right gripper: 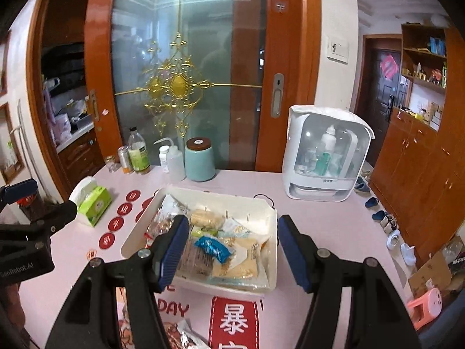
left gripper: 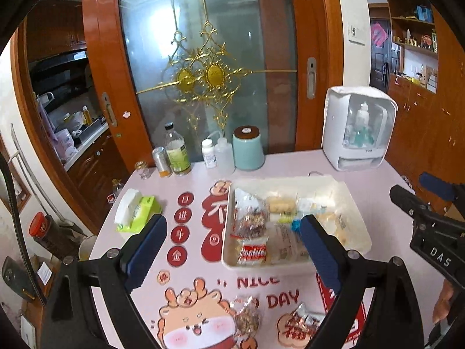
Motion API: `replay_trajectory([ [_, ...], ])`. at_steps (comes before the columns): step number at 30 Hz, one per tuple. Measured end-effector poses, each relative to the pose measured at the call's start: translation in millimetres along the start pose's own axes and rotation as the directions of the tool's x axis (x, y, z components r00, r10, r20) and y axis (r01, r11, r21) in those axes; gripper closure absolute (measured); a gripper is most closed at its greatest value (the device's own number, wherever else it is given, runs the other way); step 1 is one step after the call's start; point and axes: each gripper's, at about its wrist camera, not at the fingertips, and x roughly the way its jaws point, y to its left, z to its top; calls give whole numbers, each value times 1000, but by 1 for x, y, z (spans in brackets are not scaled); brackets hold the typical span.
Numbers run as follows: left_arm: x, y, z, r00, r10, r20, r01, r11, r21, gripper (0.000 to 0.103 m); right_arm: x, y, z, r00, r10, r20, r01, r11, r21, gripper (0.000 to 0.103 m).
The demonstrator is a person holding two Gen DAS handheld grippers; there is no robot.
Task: Organize snacks
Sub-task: 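Withdraw both open tools from the tray toward the remaining snacks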
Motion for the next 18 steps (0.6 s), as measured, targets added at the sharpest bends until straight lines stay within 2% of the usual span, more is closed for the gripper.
replay_trajectory([
  [4,-6,7,-25,1000,7,-28,-7,1000,-1,11,-6,3,-18,1000,26,-15,-27,1000,-15,39],
  [11,-1,23,-67,994,31,-108,-34,999,-24,11,2,-1,-54,994,53,-96,-54,998,-12,39],
  [15,14,41,-93,983,28,-184,-43,996,-76,11,17,-5,-80,986,45,-164,-45,999,2,39],
  [18,30,48,-114,968,17,-250,-46,993,-109,11,28,-6,-99,973,57,-222,-56,998,11,39],
])
